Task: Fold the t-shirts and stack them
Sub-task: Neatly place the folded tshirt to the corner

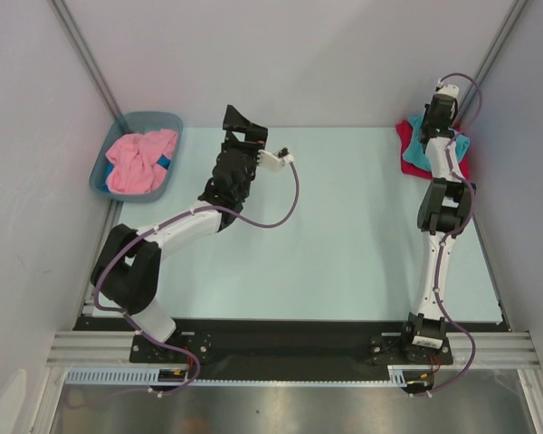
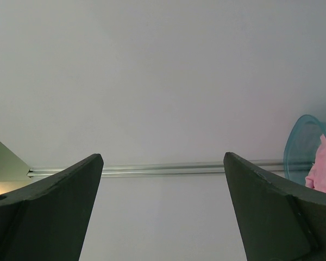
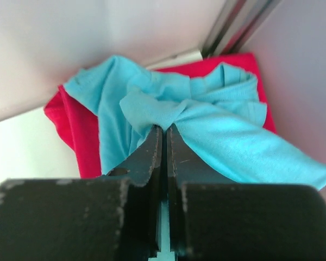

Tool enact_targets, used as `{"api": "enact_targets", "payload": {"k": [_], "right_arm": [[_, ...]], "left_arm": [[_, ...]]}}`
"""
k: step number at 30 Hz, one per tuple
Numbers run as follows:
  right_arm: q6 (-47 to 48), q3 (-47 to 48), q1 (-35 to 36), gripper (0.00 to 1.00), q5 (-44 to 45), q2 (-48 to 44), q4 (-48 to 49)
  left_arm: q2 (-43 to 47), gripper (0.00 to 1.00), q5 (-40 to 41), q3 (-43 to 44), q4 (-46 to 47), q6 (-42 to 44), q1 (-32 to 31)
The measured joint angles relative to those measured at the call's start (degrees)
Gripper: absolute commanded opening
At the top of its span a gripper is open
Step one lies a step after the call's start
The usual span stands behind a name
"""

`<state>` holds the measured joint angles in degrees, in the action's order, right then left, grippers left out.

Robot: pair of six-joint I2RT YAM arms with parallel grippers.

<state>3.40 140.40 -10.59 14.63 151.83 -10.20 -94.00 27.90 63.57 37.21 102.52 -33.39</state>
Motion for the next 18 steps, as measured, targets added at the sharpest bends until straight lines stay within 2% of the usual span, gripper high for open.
{"api": "enact_targets", "payload": {"k": [4,7,8,9,11,14,16,18], "right_arm": [[2.1,0.5,0.4,0.00,0.0,0.0,1.8],[2.9,0.5,0.4,0.53,0.0,0.0,2.4],[3.0,0.5,0.4,0.84,0.2,0.0,2.6],[3.2,0.5,0.4,0.90,0.3,0.1,3.1],[4.2,0.5,0.4,0.97,0.6,0.1,3.4],[4.4,0.5,0.4,0.99,1.0,0.1,3.5],[4.4,0.4,0.4,0.98,1.2,0.1,3.4],[4.4,-0.3,0.3,0.93,1.3,0.1,3.5]], "left_arm": [[-0.3,1.00,0.0,0.3,0.1,0.0,0.0],[-0.6,1.00,0.0,0.7,0.4,0.2,0.0],[-0.6,1.00,0.0,0.7,0.4,0.2,0.0],[-0.6,1.00,0.0,0.8,0.5,0.3,0.0],[-0.6,1.00,0.0,0.8,0.6,0.6,0.0],[-0.6,1.00,0.0,0.8,0.9,0.6,0.0],[-0.6,1.00,0.0,0.8,1.1,0.6,0.0],[-0.6,1.00,0.0,0.8,1.2,0.7,0.0]]}}
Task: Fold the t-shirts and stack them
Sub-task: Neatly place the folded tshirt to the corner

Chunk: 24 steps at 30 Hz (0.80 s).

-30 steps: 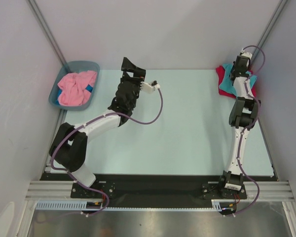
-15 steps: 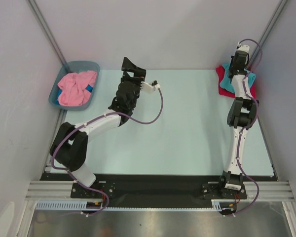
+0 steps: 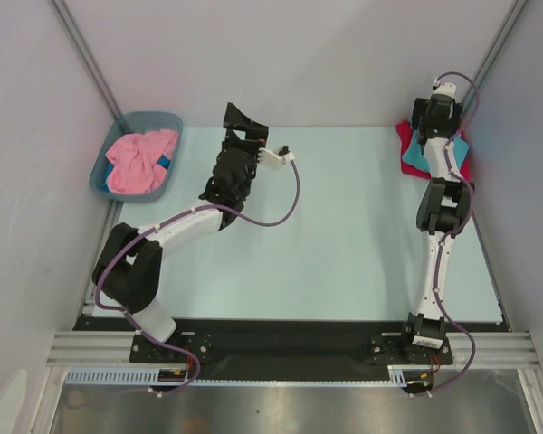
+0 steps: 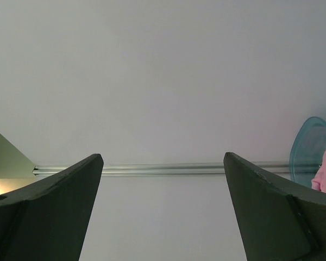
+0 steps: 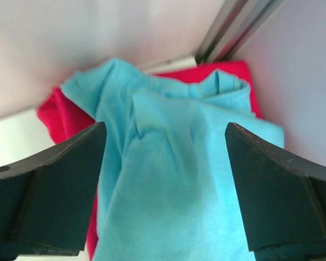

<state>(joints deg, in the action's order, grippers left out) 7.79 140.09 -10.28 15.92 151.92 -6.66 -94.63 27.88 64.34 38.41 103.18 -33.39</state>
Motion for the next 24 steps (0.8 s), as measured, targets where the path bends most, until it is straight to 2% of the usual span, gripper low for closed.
{"api": "enact_targets", "payload": {"k": [1,3,4,5,6,8,11,14,24], "right_arm": [[-0.2,-0.6,0.0,0.91,0.1,-0.1,0.1],[-0.3,-2.2,-0.2,0.81,0.3,-0.1,0.1],[-0.5,-3.1,-0.3,0.67,0.6,-0.1,0.1],[-0.3,-3.8,-0.4,0.38,0.9,-0.1,0.0],[-0.3,-4.4,-0.6,0.23,1.3,-0.1,-0.3],[-1.3,-4.5,-1.1,0.03,1.9,0.2,-1.2],[-3.1,-4.4,-2.0,0.02,2.4,0.2,-1.5],[-3.5,-4.1,-2.9,0.06,2.3,0.2,-1.6],[-3.0,-2.7,-2.1,0.00,-1.8,0.7,-1.7]], "left_arm": [[0.0,1.00,0.0,0.0,0.1,0.1,0.0],[0.0,1.00,0.0,0.0,0.1,0.4,0.0],[0.0,1.00,0.0,0.0,0.1,0.4,0.0],[0.0,1.00,0.0,0.0,0.1,0.4,0.0],[0.0,1.00,0.0,0.0,0.1,0.4,0.0],[0.0,1.00,0.0,0.0,0.1,0.4,0.0],[0.0,1.00,0.0,0.0,0.1,0.5,0.0],[0.0,1.00,0.0,0.0,0.1,0.8,-0.2],[-1.0,1.00,0.0,1.7,0.2,0.9,-0.6]]}}
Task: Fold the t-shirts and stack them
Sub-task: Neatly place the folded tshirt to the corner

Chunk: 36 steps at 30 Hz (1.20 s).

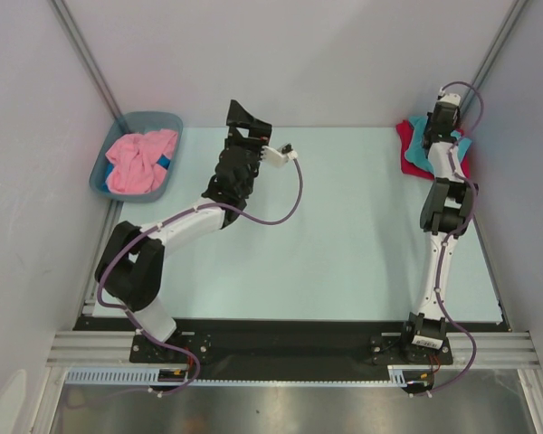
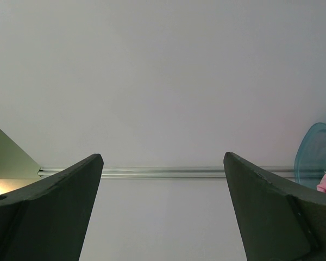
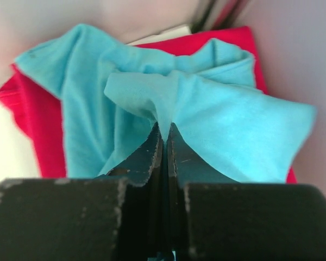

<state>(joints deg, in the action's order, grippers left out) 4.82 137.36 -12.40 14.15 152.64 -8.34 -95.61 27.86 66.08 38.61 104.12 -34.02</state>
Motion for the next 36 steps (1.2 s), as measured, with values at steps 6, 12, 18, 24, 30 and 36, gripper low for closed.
{"api": "enact_targets", "payload": {"k": [6,12,18,24,30,36], "right_arm": [[1.4,0.0,1.4,0.00,-1.9,0.1,-0.1],[1.9,0.0,2.4,0.00,-2.9,0.1,-0.2],[2.5,0.0,2.5,0.00,-4.3,0.1,-0.3],[3.8,0.0,2.9,0.00,-6.7,0.1,-0.3],[4.5,0.1,4.1,0.00,-8.2,0.1,-0.3],[5.2,0.5,5.1,0.11,-7.7,0.1,0.1]], "left_arm": [[-0.2,1.00,0.0,0.1,0.3,0.0,-0.1],[-0.2,1.00,0.0,0.1,0.7,0.1,-0.1],[-0.2,1.00,0.0,0.1,1.4,0.5,-0.1],[-0.3,1.00,0.0,0.1,1.9,0.5,-0.1],[-1.1,1.00,0.0,0.1,2.5,0.5,-0.1],[-1.4,1.00,0.0,0.1,2.6,0.5,-0.1]]}}
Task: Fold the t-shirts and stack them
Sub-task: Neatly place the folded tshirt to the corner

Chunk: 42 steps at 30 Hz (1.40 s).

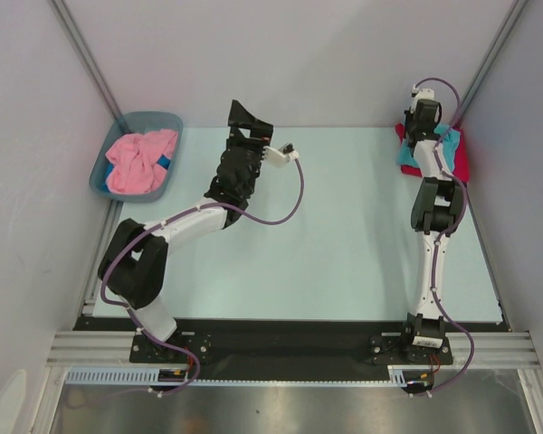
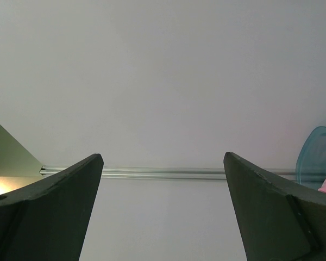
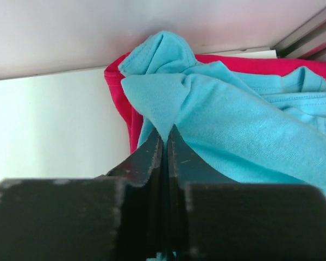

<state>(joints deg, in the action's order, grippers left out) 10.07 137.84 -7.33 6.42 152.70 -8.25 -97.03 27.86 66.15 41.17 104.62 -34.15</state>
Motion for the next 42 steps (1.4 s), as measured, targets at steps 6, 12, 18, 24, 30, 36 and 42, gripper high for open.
{"api": "enact_targets", "payload": {"k": [6,12,18,24,30,36,42], "right_arm": [[0.6,0.0,-0.1,0.57,2.9,0.0,0.6],[1.4,0.0,-0.3,0.99,4.6,0.0,0.9],[1.5,-1.8,-0.3,0.83,5.8,-0.5,1.8],[-0.2,-2.8,-0.6,0.00,9.6,-0.6,2.0],[-2.5,-4.3,-1.6,0.53,9.8,-2.2,1.6],[-1.7,-4.6,-2.0,0.85,10.6,-4.1,1.3],[3.8,-7.2,-1.3,0.00,11.5,-7.0,3.2]], "left_arm": [[0.0,1.00,0.0,0.0,0.2,0.0,0.0],[0.0,1.00,0.0,0.0,0.3,0.0,0.0],[0.0,1.00,0.0,0.0,0.3,0.0,0.0],[0.0,1.00,0.0,0.0,0.3,0.0,0.0],[0.0,1.00,0.0,0.1,0.3,0.0,0.0],[0.0,1.00,0.0,0.1,0.3,0.0,0.0],[-0.1,1.00,0.1,1.2,0.2,0.0,0.0]]}}
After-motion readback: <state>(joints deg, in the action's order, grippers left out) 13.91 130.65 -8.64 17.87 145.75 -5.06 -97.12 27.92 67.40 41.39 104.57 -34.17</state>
